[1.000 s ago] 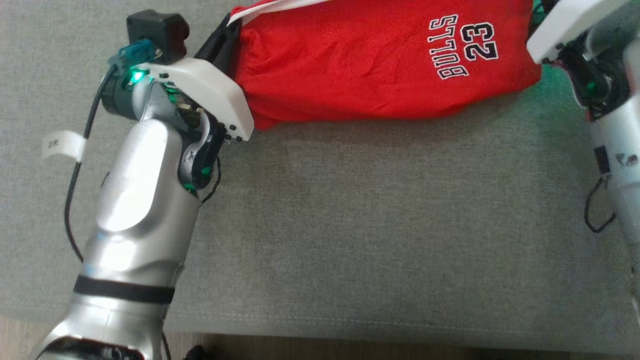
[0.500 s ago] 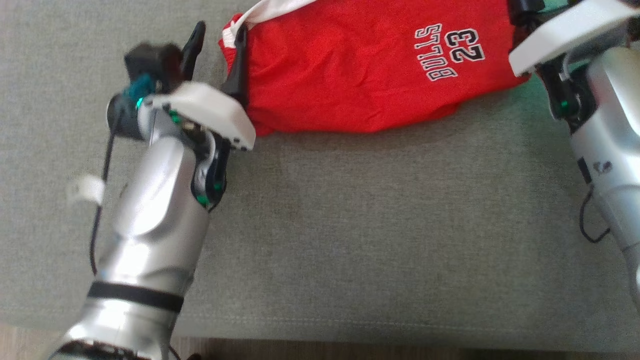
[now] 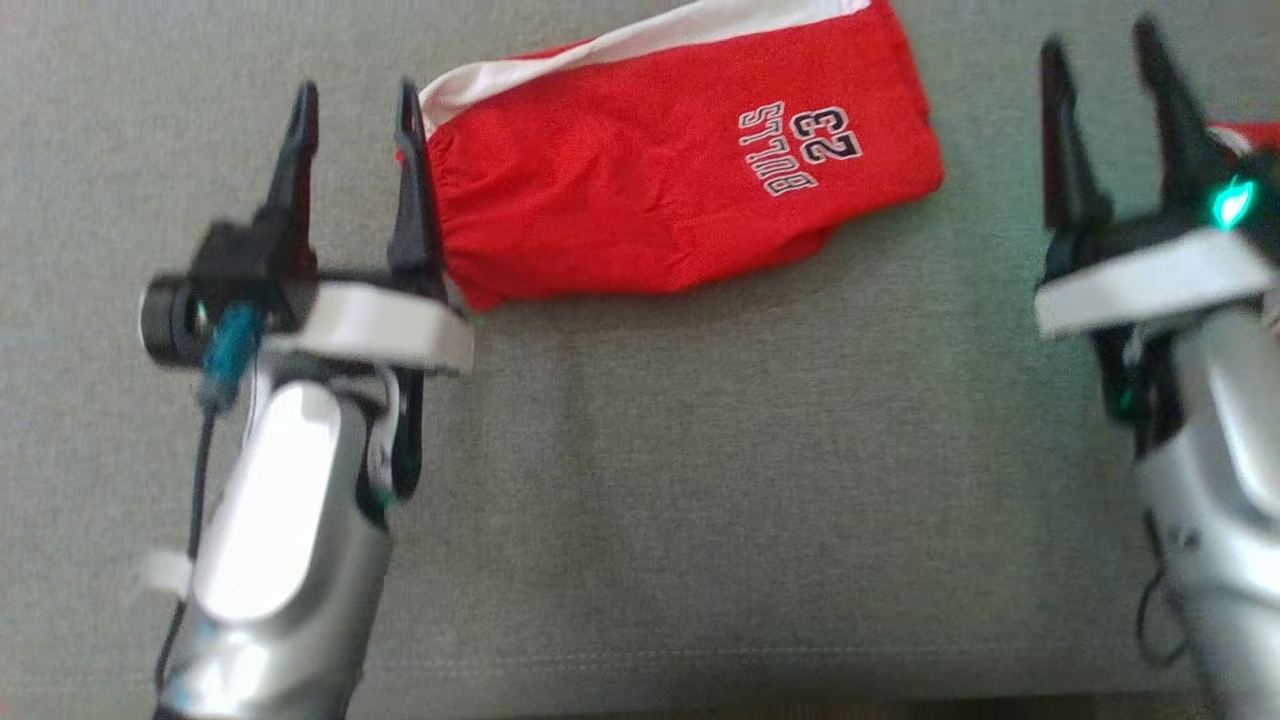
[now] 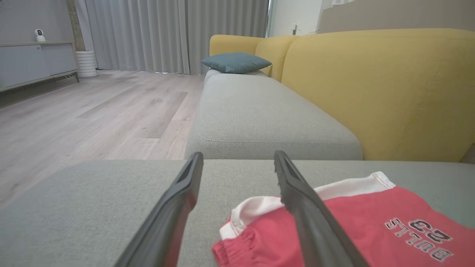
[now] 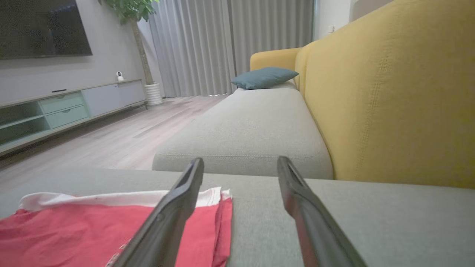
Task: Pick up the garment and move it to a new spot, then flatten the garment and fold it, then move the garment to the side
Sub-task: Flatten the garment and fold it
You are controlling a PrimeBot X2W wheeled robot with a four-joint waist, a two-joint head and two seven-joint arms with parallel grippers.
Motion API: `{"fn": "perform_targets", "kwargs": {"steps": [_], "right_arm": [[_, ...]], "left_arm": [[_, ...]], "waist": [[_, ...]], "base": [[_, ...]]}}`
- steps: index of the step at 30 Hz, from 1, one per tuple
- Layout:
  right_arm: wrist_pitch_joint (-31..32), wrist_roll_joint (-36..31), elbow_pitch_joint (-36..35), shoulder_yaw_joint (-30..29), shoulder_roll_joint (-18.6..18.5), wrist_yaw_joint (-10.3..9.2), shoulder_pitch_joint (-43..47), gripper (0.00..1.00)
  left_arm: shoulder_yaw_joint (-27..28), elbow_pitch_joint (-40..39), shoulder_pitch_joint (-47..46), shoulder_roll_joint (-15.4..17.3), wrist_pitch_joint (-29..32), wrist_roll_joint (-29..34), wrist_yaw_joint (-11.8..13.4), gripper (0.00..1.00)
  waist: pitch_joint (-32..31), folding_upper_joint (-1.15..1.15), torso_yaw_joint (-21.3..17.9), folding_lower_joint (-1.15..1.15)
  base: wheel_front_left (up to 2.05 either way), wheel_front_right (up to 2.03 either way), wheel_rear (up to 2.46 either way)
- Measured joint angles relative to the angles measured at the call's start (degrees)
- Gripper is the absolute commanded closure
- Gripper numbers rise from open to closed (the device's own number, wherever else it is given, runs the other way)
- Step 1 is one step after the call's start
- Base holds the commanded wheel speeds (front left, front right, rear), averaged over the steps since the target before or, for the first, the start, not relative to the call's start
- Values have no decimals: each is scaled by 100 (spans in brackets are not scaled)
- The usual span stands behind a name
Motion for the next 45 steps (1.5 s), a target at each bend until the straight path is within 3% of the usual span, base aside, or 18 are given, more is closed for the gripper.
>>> {"fn": "perform_targets", "kwargs": {"steps": [9, 16, 38, 45], "right_arm": [[492, -509, -1363, -680, 682, 0, 1682, 0], [940, -722, -2113, -838, 909, 0, 2432, 0], [1433, -787, -2502, -1048, 980, 0, 2565, 0], [1831, -751, -2041, -965, 636, 0, 1585, 0]], "left_arm": [[4, -471, 1046, 187, 0, 172, 112, 0], [-21, -611, 1504, 226, 0, 174, 183, 0], [-33, -694, 1508, 261, 0, 174, 229, 0], [-133, -840, 1079, 212, 0, 224, 226, 0]], "waist": [[-405, 0, -221, 0], [-524, 0, -288, 0], [-344, 0, -226, 0], [121, 0, -88, 0]], "base": [[0, 0, 0], [0, 0, 0], [0, 0, 0], [0, 0, 0]]}}
